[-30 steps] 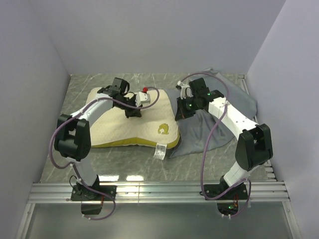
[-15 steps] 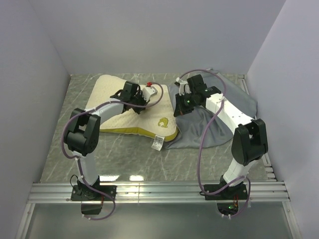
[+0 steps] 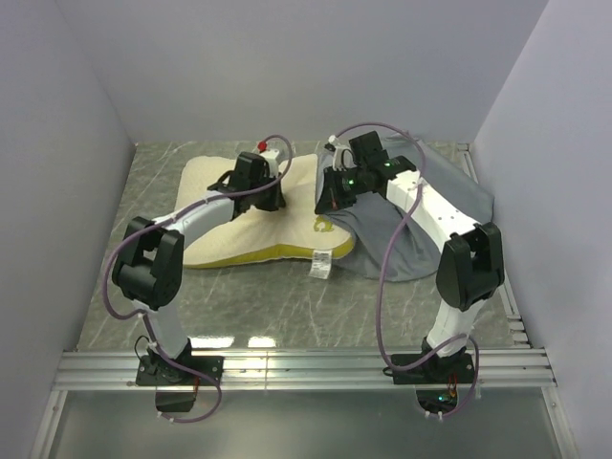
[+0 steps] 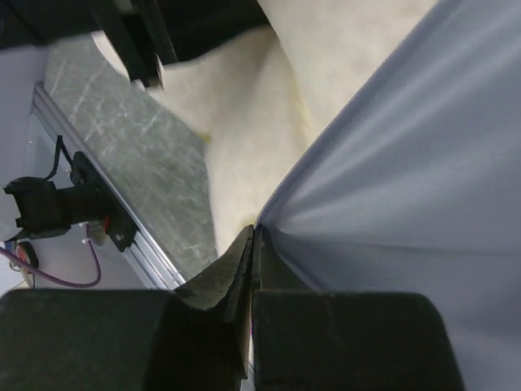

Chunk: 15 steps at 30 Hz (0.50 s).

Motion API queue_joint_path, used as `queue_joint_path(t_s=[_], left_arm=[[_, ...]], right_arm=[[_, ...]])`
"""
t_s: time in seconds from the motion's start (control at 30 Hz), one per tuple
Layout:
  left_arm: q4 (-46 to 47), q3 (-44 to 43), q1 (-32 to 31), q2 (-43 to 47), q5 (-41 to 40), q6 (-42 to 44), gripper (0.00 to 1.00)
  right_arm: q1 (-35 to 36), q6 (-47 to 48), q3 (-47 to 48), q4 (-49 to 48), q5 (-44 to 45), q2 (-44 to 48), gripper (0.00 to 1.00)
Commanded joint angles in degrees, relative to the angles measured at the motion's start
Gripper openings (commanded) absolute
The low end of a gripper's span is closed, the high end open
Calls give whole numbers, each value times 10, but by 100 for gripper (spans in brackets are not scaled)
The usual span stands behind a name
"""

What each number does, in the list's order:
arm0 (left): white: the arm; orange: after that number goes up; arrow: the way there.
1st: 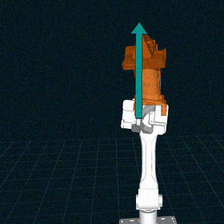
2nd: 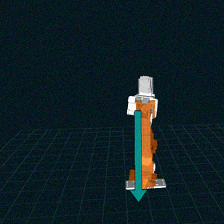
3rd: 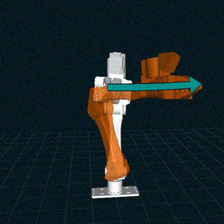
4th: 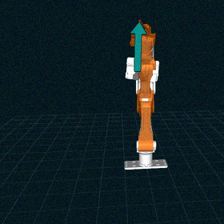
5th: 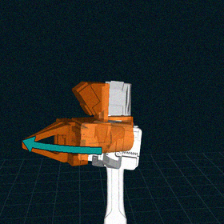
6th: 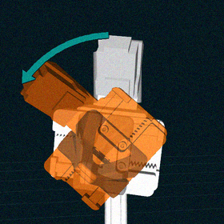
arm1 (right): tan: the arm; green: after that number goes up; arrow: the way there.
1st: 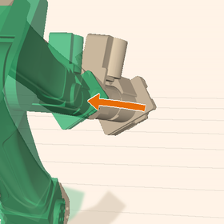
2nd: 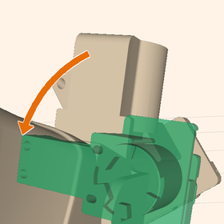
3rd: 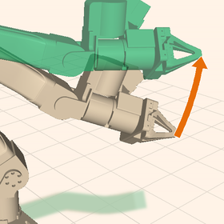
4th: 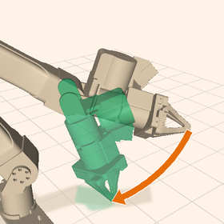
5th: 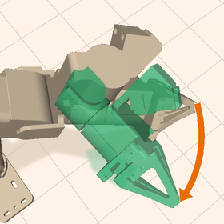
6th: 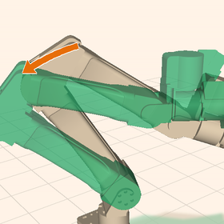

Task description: Put the pillow into the pillowcase

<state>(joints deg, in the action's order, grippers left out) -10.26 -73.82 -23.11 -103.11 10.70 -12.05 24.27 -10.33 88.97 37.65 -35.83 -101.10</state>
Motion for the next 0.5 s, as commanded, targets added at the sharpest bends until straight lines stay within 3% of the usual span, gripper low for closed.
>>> queue_joint_path(t_s=[0.0,0.07,0.1,0.2,0.3,0.37,0.47], left_arm=[[98,-6,-25,24,50,-120,7],[98,-10,-21,7,91,-118,25],[90,-9,-14,5,121,-105,41],[75,33,14,35,135,-52,69],[60,81,46,92,196,32,72],[39,112,47,153,254,134,74],[31,212,2,249,296,269,83]], right_arm=[[11,-27,26,-6,-30,-28,0],[10,-25,32,-6,-16,-31,0],[9,-22,31,-12,-7,-29,0],[-4,-21,24,-13,18,-27,0],[-17,-18,1,-16,33,-24,0],[-22,-15,-16,-17,44,-21,0],[-33,-8,-28,-18,60,-18,0]])
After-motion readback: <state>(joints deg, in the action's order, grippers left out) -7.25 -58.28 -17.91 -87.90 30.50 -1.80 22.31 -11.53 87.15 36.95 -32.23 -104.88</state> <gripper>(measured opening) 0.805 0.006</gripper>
